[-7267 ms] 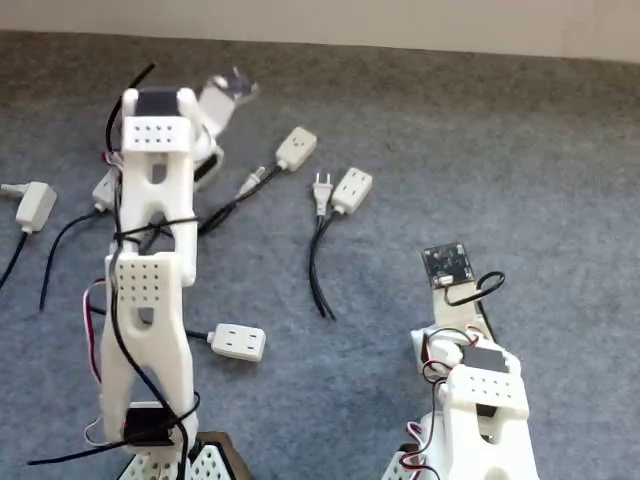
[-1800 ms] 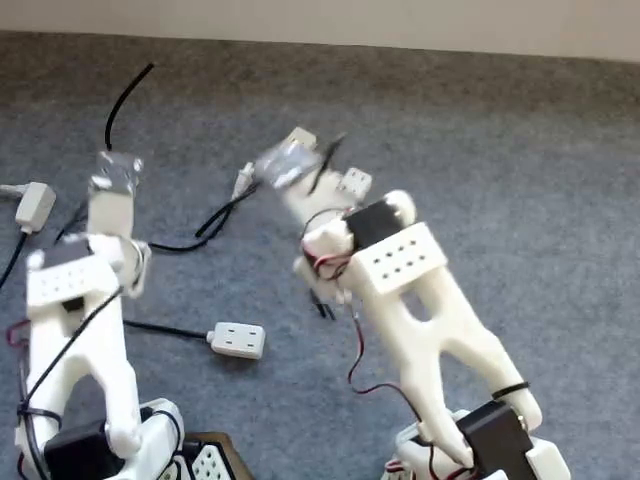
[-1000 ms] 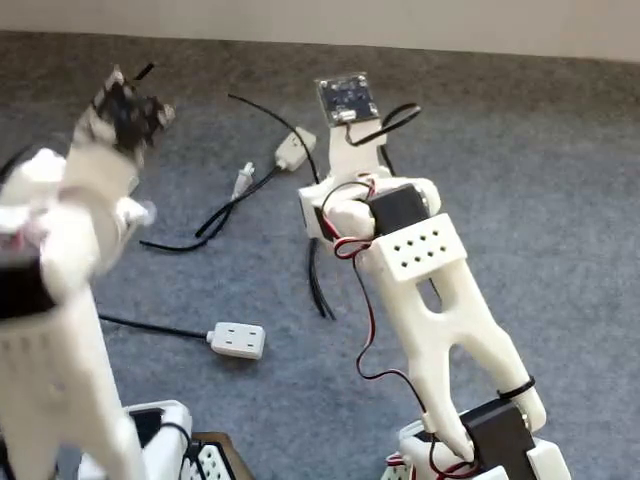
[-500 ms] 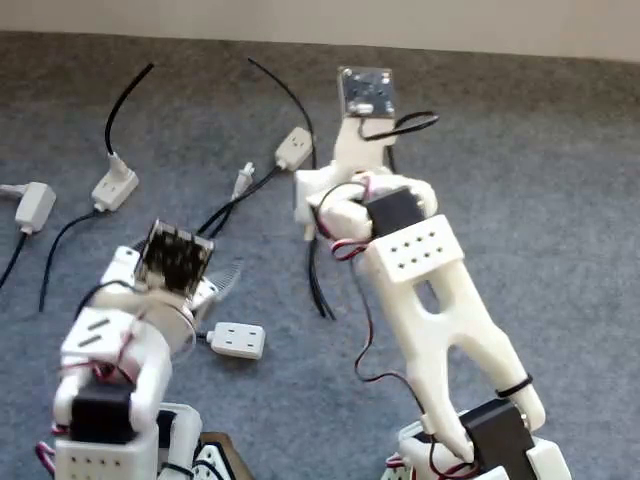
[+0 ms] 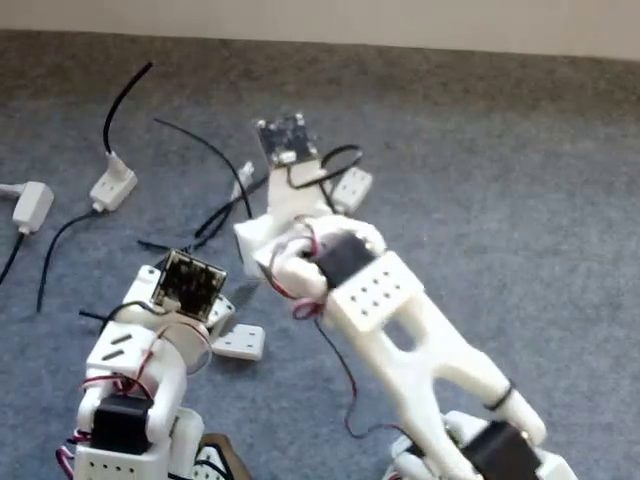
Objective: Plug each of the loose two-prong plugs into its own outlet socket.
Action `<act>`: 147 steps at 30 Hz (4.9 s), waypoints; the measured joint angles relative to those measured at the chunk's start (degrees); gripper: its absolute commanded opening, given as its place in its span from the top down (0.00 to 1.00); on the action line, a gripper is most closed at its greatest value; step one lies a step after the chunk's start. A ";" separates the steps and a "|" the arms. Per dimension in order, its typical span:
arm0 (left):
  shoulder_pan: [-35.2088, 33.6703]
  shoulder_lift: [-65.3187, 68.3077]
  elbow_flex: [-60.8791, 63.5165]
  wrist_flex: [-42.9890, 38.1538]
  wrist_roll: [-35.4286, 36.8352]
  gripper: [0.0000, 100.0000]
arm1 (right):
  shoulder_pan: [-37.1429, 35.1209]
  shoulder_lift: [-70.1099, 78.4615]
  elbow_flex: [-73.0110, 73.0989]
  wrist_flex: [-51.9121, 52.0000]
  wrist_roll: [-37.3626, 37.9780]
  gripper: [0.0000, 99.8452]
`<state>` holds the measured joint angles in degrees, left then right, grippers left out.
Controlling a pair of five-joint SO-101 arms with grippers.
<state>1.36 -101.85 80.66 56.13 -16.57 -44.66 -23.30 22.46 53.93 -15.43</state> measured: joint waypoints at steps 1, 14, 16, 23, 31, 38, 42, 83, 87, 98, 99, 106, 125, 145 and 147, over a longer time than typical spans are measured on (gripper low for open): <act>0.00 -0.18 0.18 -0.35 0.00 0.66 | -0.44 -1.85 0.00 1.32 0.88 1.00; -2.11 0.26 1.93 -1.41 -0.09 0.66 | -3.96 -9.76 3.69 12.40 8.97 1.00; -2.11 0.26 2.46 -2.29 -0.09 0.66 | -3.96 -9.93 4.66 12.92 10.20 1.00; -2.20 0.26 2.64 -2.37 -0.09 0.66 | -3.52 -10.29 5.63 13.98 11.78 1.00; -2.55 0.18 0.44 -1.23 -0.09 0.66 | 1.85 -8.26 6.42 16.44 14.86 1.00; -6.59 2.99 -6.24 1.05 -0.09 0.66 | 2.37 6.33 3.25 22.68 14.86 1.00; -13.01 18.02 -15.30 -1.23 -0.09 0.66 | 2.37 13.19 -4.66 29.45 15.03 1.00; -59.34 160.26 -165.27 27.60 -0.18 0.66 | -10.55 29.27 -26.37 36.04 -11.96 0.99; -59.34 161.49 -168.09 27.69 -0.18 0.66 | -10.55 29.27 -26.37 36.04 -15.47 0.99; -59.34 161.58 -168.97 27.69 -0.18 0.66 | -10.55 29.27 -21.63 35.69 -16.26 0.99; -59.34 161.58 -168.97 27.69 -0.18 0.66 | -10.55 29.27 -21.63 35.69 -16.26 0.99; -59.34 161.58 -168.97 27.69 -0.18 0.66 | -10.55 29.27 -21.63 34.99 -18.11 0.99; -59.34 161.58 -168.97 27.69 -0.18 0.66 | -13.27 29.27 -19.78 33.76 -20.31 0.99; -59.34 161.58 -168.97 27.69 -0.18 0.66 | -11.69 29.27 -19.60 30.77 -20.48 0.99; -59.34 161.58 -168.97 27.69 -0.18 0.66 | -11.69 29.27 -19.60 30.95 -20.48 0.99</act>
<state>-57.98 59.74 -88.31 83.82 -16.75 -56.35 5.98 2.86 84.88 -35.91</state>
